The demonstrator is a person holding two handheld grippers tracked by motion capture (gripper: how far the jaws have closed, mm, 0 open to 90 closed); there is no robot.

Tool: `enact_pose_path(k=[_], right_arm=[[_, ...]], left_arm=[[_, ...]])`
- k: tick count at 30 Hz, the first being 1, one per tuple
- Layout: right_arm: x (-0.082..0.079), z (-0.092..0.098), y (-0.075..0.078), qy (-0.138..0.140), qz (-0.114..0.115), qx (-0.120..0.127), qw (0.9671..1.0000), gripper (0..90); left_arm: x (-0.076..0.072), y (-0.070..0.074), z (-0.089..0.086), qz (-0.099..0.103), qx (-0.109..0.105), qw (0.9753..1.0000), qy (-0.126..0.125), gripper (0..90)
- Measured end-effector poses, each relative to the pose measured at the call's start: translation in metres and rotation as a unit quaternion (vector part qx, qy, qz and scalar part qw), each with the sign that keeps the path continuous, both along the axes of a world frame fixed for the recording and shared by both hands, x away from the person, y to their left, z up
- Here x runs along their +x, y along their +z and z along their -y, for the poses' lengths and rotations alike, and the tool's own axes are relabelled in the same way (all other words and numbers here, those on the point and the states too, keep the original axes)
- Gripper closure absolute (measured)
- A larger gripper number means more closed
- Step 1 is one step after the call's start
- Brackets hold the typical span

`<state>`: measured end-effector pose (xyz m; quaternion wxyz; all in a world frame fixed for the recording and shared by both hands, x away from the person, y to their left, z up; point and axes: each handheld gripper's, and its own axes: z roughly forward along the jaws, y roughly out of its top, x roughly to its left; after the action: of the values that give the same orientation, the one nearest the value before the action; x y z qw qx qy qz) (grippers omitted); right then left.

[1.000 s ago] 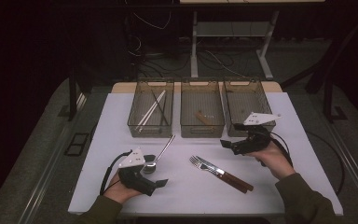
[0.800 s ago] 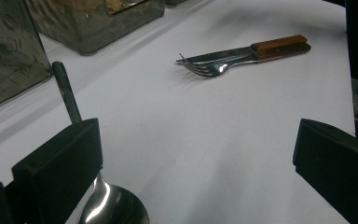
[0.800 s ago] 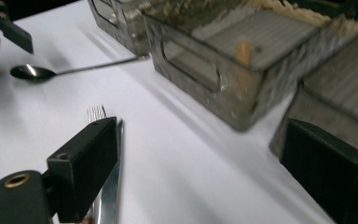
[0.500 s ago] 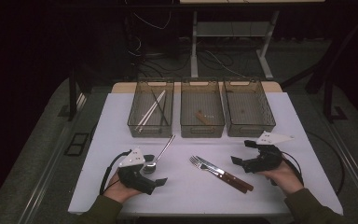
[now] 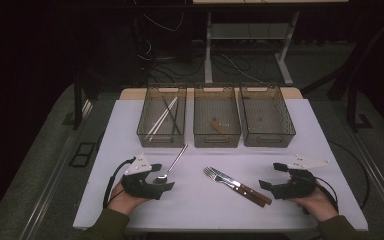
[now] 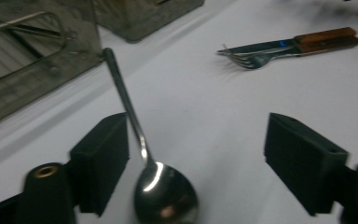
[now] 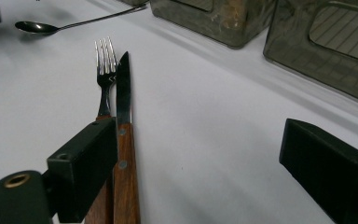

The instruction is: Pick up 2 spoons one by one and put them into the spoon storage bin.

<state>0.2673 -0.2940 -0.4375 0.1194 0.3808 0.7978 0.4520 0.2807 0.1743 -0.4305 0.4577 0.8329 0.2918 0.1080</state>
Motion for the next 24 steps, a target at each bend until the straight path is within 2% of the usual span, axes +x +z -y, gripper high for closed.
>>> enact_pose_path(k=[2, 5, 6, 10, 15, 19, 24], right_arm=[[-0.002, 0.001, 0.0, -0.002, -0.002, 0.001, 1.0, 11.9], [-0.001, 0.0, 0.0, -0.001, 0.0, 0.0, 1.0, 11.9], [-0.001, 0.0, 0.0, 0.0, 0.0, -0.001, 1.0, 11.9], [-0.001, -0.001, -0.001, 0.0, 0.0, -0.003, 1.0, 11.9], [0.0, -0.001, 0.0, -0.004, -0.003, -0.001, 1.0, 11.9], [0.0, 0.0, 0.0, -0.005, -0.002, 0.0, 1.0, 11.9], [0.0, 0.0, 0.001, -0.005, -0.001, 0.007, 1.0, 11.9]], left_arm=[[0.004, 0.002, -0.002, -0.002, 0.001, 1.0, 0.006, 28.0], [0.012, 0.005, -0.004, -0.002, -0.001, 0.9999, 0.016, 40.4], [0.015, 0.006, -0.004, -0.006, -0.005, 0.9996, 0.026, 45.5], [0.03, 0.006, -0.001, -0.022, 0.006, 0.9988, 0.044, 63.1], [0.049, 0.001, 0.006, -0.05, 0.028, 0.9973, 0.047, 78.6], [0.061, -0.002, 0.013, -0.065, 0.038, 0.9958, 0.052, 88.7], [0.075, -0.007, 0.023, -0.072, 0.062, 0.9939, 0.056, 89.2]])
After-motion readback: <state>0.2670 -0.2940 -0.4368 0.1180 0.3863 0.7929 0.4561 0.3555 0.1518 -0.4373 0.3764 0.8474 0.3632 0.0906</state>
